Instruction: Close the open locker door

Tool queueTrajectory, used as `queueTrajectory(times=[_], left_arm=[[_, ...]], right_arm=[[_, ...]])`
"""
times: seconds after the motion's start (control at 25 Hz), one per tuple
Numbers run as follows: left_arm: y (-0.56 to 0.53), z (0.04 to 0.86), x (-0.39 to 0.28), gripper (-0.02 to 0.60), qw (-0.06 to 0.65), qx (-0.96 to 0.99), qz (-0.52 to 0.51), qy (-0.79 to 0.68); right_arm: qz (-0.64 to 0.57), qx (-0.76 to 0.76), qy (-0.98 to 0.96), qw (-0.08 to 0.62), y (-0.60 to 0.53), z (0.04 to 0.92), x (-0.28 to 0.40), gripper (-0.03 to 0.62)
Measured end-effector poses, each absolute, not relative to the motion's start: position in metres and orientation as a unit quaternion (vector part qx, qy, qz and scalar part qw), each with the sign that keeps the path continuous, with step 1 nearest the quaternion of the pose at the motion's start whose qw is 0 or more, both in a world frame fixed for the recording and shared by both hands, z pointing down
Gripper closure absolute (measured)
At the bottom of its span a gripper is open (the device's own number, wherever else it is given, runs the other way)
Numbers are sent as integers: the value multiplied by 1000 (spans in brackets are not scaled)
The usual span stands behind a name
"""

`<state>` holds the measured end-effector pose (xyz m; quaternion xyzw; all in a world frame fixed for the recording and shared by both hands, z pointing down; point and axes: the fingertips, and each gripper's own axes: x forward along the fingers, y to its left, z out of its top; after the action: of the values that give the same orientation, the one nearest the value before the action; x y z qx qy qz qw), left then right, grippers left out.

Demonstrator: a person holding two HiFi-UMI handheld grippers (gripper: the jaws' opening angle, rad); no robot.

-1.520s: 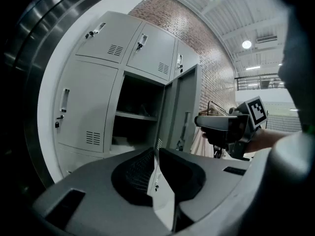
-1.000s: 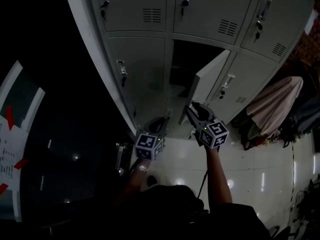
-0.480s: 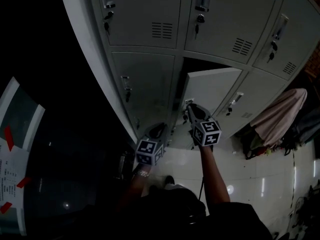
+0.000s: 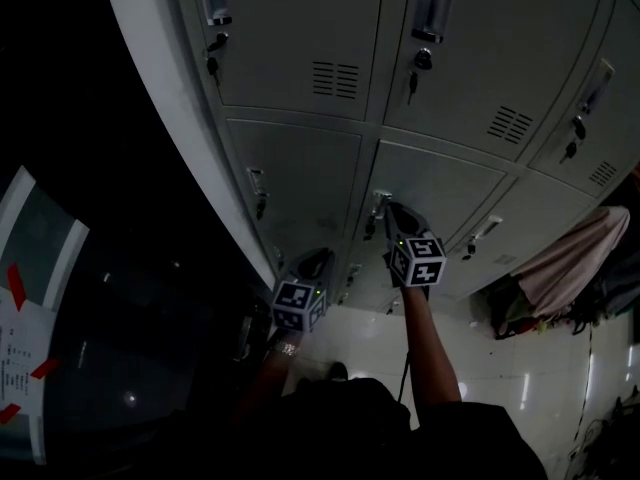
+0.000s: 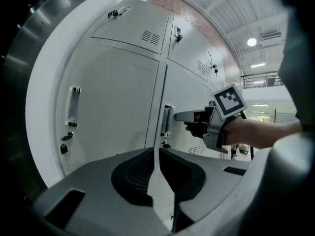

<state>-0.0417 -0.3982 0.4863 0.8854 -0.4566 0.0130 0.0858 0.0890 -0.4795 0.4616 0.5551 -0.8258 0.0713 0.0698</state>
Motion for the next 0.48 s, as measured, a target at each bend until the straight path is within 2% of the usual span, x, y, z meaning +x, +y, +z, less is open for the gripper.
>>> queueTrajectory(times=[0.48], left_arm=[[-408, 482, -40, 546, 81, 884, 7, -460]], right_arm=[[51, 555, -825, 92, -488, 463, 89, 591]])
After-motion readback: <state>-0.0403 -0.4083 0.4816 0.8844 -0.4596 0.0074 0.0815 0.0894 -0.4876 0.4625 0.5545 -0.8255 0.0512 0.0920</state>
